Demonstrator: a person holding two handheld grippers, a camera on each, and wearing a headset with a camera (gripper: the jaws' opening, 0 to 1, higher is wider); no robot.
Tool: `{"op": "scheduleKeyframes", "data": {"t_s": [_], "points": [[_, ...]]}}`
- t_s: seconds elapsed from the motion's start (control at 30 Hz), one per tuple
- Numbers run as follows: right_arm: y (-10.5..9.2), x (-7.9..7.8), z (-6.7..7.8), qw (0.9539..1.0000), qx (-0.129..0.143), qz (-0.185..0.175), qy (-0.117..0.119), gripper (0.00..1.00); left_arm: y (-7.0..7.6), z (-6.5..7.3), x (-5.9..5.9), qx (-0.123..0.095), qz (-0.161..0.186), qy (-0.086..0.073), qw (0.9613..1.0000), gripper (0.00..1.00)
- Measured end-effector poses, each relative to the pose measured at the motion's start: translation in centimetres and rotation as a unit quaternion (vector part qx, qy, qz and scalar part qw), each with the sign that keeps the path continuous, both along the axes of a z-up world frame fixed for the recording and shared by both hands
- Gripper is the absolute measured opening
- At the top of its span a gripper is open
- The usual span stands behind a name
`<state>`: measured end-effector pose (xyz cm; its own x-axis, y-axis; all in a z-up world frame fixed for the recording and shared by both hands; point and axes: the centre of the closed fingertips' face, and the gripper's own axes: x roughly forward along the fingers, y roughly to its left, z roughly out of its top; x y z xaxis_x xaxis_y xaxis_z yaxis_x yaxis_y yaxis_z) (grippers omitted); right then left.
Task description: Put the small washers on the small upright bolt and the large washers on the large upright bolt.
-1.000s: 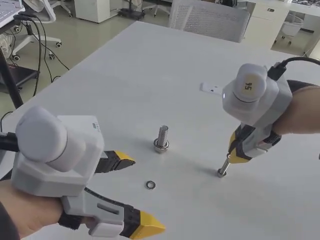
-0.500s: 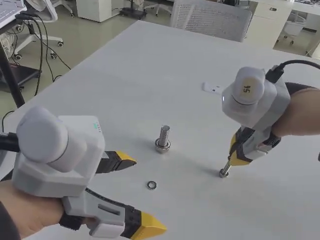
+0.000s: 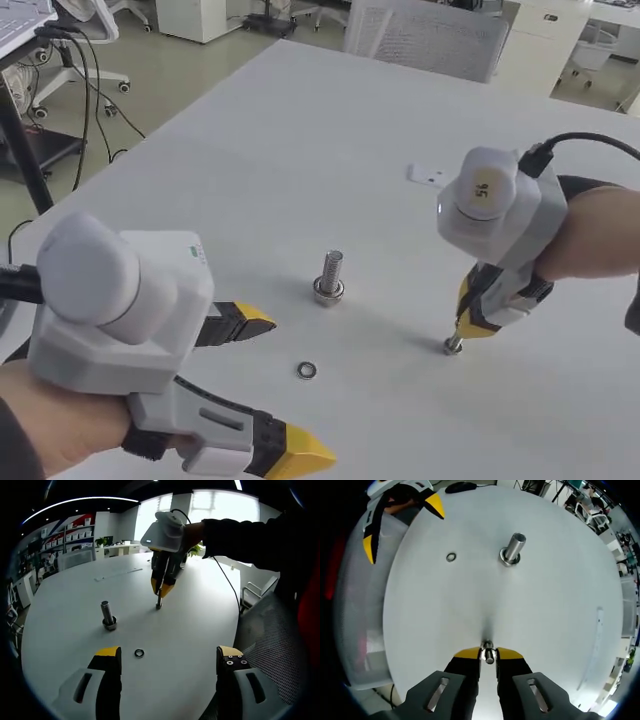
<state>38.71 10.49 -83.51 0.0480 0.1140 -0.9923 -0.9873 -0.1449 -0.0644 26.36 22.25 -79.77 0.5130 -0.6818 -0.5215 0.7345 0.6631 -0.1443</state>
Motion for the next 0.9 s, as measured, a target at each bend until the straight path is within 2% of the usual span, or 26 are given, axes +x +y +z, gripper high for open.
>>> {"op": "scheduleKeyframes", "data": {"t_s": [0.23,0.9], "points": [[0.07,-0.05,-1.01,0.9999,-0.006,0.000,0.010,0.11,0.07,0.04,0.19,-0.001,0.002,-0.001,1.0000,0.77],[0.14,-0.11,-1.01,0.9999,-0.002,-0.001,0.012,0.11,0.09,-0.09,0.04,0.000,0.003,-0.001,1.0000,0.77]]}}
